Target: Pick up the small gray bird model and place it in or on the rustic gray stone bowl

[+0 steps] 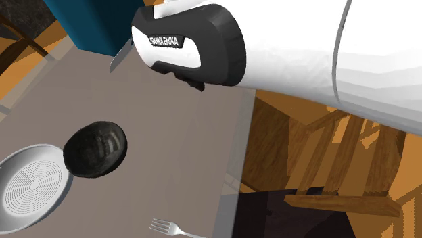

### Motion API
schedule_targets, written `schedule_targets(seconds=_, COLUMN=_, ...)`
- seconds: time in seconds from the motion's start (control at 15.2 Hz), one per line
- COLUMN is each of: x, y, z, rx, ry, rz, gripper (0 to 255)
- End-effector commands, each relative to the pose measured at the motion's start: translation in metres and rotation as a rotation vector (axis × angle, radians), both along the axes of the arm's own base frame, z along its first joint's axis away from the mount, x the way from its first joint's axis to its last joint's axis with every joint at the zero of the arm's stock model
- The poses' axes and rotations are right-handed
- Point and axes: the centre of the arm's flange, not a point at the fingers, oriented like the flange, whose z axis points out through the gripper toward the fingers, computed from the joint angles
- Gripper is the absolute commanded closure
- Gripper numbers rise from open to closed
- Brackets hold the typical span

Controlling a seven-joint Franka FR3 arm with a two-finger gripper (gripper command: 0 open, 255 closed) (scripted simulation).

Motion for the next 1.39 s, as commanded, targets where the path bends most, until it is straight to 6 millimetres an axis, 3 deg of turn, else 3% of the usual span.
schedule_targets(seconds=0.0, x=0.001, y=0.0, z=0.012, rx=0.0, ry=0.0, rz=0.0, gripper=255)
schedule_targets(seconds=0.13, x=0.001, y=0.0, z=0.022, rx=0.0, ry=0.0, rz=0.0, gripper=255)
schedule_targets(seconds=1.32, x=-0.14, y=0.191, z=0.023, rx=0.0, ry=0.0, rz=0.0, gripper=255)
